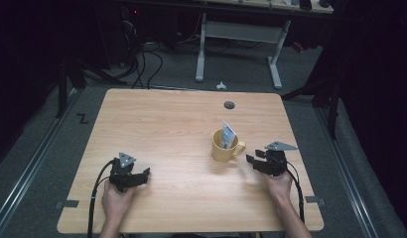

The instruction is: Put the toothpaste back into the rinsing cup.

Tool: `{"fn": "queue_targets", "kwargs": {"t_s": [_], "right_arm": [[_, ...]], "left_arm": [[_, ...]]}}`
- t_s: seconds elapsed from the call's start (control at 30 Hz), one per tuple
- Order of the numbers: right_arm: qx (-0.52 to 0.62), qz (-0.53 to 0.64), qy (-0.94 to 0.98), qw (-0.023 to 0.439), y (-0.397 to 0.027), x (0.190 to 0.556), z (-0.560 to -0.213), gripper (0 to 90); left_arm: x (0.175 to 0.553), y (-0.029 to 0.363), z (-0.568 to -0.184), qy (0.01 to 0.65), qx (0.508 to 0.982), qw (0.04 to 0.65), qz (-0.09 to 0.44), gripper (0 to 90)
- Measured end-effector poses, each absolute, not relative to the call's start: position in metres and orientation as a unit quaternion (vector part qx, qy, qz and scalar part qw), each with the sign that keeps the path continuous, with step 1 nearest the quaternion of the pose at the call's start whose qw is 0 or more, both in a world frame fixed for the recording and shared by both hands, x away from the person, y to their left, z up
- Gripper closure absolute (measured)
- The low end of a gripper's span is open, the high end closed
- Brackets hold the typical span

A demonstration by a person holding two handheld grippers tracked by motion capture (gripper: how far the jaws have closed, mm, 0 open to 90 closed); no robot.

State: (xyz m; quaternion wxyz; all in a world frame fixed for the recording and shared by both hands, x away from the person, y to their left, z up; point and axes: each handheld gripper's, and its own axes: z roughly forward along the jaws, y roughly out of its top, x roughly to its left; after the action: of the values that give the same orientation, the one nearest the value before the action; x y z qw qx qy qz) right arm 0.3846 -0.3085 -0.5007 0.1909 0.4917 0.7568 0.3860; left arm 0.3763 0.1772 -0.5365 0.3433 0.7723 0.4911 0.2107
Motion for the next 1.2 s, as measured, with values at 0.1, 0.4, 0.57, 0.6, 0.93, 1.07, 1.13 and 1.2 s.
{"fn": "queue_targets", "kwargs": {"t_s": [0.1,0.4,0.57,0.6,0.93,1.07,1.13,1.2], "right_arm": [[0.491,0.383,0.759,0.192,-0.308,0.386,-0.503,48.9],[0.497,0.374,0.760,0.190,-0.305,0.391,-0.511,48.9],[0.499,0.372,0.759,0.190,-0.303,0.392,-0.513,48.8],[0.500,0.371,0.759,0.190,-0.303,0.392,-0.514,48.9],[0.504,0.360,0.763,0.188,-0.302,0.395,-0.520,48.8],[0.505,0.356,0.763,0.188,-0.302,0.397,-0.523,48.8],[0.508,0.354,0.763,0.187,-0.302,0.398,-0.525,48.8],[0.508,0.354,0.762,0.190,-0.302,0.398,-0.527,48.9]], "left_arm": [[0.376,0.177,-0.537,0.491,0.772,0.343,0.211,22.7],[0.376,0.177,-0.537,0.491,0.772,0.343,0.211,22.7],[0.376,0.177,-0.537,0.491,0.772,0.343,0.211,22.7],[0.376,0.177,-0.537,0.491,0.772,0.343,0.211,22.7],[0.376,0.177,-0.537,0.491,0.772,0.343,0.211,22.7],[0.376,0.177,-0.537,0.491,0.772,0.343,0.211,22.7],[0.376,0.177,-0.537,0.491,0.772,0.343,0.211,22.7],[0.376,0.177,-0.537,0.491,0.772,0.343,0.211,22.7]]}}
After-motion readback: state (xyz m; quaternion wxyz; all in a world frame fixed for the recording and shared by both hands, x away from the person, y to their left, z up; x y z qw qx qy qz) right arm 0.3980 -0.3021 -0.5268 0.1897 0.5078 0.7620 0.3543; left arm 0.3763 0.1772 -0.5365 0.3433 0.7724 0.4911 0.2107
